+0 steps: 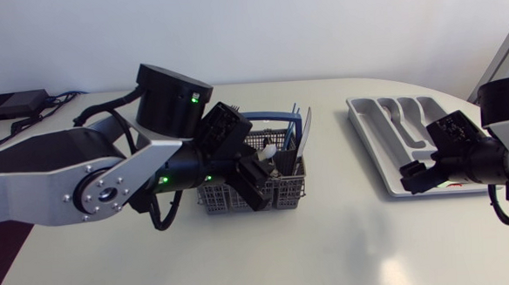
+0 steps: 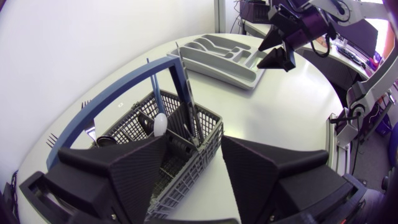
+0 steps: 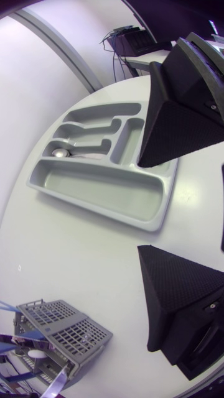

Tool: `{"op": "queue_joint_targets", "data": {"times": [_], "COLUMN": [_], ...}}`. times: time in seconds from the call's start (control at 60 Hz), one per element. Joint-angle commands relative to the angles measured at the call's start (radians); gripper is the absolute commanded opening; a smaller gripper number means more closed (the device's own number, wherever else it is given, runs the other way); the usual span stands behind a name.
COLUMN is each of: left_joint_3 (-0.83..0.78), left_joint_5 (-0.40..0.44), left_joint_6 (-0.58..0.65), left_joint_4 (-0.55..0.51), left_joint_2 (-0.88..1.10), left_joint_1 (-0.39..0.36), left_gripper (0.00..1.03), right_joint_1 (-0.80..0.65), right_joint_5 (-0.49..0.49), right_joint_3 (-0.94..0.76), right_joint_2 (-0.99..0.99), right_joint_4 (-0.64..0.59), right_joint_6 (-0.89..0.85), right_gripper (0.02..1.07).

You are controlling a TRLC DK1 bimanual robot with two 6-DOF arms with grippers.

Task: Sort the cutlery from the basket into the organizer compartments.

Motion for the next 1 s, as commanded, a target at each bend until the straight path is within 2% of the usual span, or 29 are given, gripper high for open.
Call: {"op": "queue_joint_targets", "data": {"times": [0.0,0.117,0.333,0.45,0.533,0.667,0.983], "left_joint_3": [0.041,0.05,0.055,0.061,0.062,0.064,0.066], "left_joint_5": [-0.011,-0.019,-0.022,-0.022,-0.024,-0.024,-0.024], "left_joint_6": [-0.029,-0.037,-0.043,-0.045,-0.045,-0.045,-0.046], "left_joint_4": [0.009,0.017,0.046,0.052,0.069,0.08,0.058], "left_joint_2": [0.029,0.051,0.075,0.081,0.084,0.092,0.084], "left_joint_1": [-0.006,-0.009,-0.011,-0.012,-0.017,-0.018,-0.023], "left_gripper": [0.51,0.41,0.29,0.29,0.22,0.04,0.04], "right_joint_1": [0.04,0.079,0.12,0.149,0.191,0.267,0.343], "right_joint_5": [-0.004,0.006,0.012,0.015,0.018,0.019,0.048], "right_joint_3": [-0.036,-0.044,-0.053,-0.059,-0.064,-0.068,-0.076], "right_joint_2": [-0.027,-0.03,-0.03,-0.036,-0.048,-0.103,-0.094], "right_joint_4": [-0.017,-0.015,-0.015,-0.015,-0.017,-0.031,-0.018], "right_joint_6": [0.039,0.059,0.079,0.089,0.099,0.116,0.145], "right_gripper": [0.92,0.92,0.92,0.92,0.92,0.92,0.92]}}
